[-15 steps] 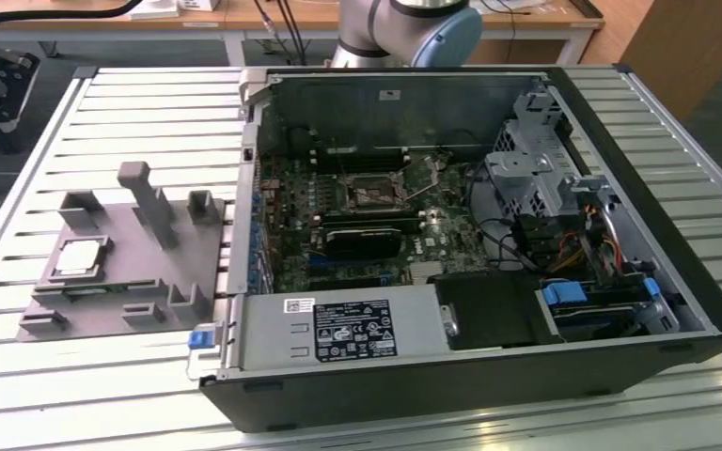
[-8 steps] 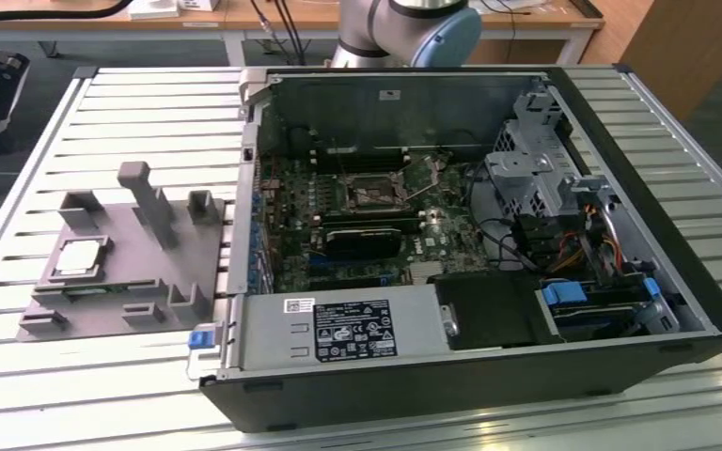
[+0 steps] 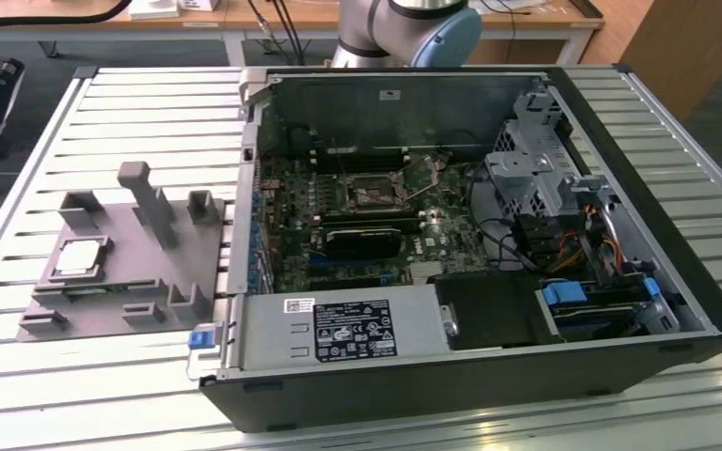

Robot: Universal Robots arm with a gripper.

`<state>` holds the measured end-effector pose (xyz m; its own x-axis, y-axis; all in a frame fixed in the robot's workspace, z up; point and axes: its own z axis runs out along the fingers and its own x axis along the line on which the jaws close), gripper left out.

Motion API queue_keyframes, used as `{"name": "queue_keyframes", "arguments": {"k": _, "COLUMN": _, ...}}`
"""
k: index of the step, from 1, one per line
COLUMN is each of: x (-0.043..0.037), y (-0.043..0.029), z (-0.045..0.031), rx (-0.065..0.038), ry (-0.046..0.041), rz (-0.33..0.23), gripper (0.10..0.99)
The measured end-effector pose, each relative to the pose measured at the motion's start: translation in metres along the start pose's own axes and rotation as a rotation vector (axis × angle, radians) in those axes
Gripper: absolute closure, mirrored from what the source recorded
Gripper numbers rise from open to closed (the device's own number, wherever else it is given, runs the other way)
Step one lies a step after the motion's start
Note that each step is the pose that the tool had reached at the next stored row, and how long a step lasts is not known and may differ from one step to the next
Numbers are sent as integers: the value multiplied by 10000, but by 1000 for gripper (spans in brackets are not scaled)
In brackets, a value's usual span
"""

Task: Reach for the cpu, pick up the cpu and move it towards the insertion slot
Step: 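Pick up the cpu and move it towards the insertion slot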

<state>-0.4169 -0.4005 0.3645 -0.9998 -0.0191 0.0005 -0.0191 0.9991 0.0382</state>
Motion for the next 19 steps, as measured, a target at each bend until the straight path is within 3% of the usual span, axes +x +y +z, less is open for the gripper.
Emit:
{"name": "queue_keyframes", "arguments": {"k": 5, "x": 1, "y": -28, "z": 67, "rx": 0, "ry": 0, "rz": 0, "gripper": 973}}
{"name": "queue_keyframes", "arguments": {"k": 6, "x": 0, "y": -32, "z": 85, "rx": 0, "ry": -1, "rz": 0, "gripper": 918}}
{"name": "queue_keyframes", "arguments": {"k": 7, "x": 1, "y": -35, "z": 102, "rx": 0, "ry": 0, "rz": 1, "gripper": 918}}
{"name": "queue_keyframes", "arguments": {"k": 12, "x": 1, "y": -41, "z": 193, "rx": 0, "ry": 0, "rz": 0, "gripper": 675}}
{"name": "queue_keyframes", "arguments": {"k": 13, "x": 0, "y": -41, "z": 211, "rx": 0, "ry": 0, "rz": 0, "gripper": 675}}
{"name": "queue_keyframes", "arguments": {"k": 15, "x": 0, "y": -43, "z": 248, "rx": 0, "ry": -1, "rz": 0, "gripper": 561}}
{"name": "queue_keyframes", "arguments": {"k": 18, "x": 0, "y": -45, "z": 302, "rx": -1, "ry": -1, "rz": 0, "gripper": 502}}
{"name": "queue_keyframes", "arguments": {"k": 19, "x": 0, "y": -46, "z": 320, "rx": 0, "ry": -1, "rz": 0, "gripper": 439}}
